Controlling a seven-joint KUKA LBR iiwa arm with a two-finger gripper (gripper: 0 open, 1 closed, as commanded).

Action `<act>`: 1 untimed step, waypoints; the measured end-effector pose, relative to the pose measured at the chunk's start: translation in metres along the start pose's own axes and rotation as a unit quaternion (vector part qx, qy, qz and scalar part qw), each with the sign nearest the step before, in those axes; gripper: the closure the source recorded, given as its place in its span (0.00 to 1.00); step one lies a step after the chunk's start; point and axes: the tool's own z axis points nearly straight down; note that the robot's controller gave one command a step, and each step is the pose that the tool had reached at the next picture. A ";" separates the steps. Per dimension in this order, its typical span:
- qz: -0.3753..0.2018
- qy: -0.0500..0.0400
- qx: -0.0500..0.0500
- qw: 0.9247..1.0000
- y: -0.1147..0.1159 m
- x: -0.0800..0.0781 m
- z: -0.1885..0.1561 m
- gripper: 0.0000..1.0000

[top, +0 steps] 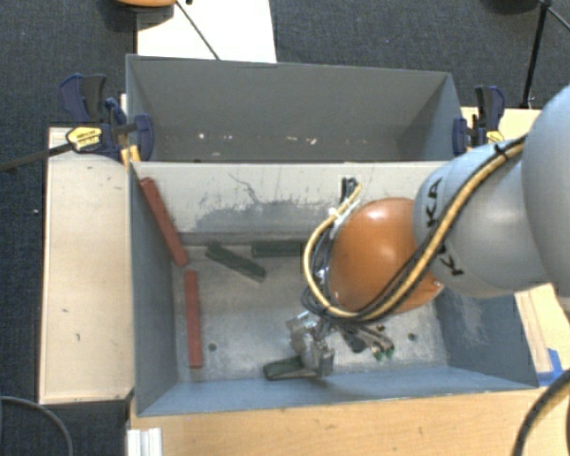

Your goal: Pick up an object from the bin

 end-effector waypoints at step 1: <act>-0.009 -0.002 -0.001 1.000 -0.054 -0.020 0.000 1.00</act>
Offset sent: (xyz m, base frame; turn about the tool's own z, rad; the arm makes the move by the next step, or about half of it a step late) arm -0.0015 0.0245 0.0222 0.0214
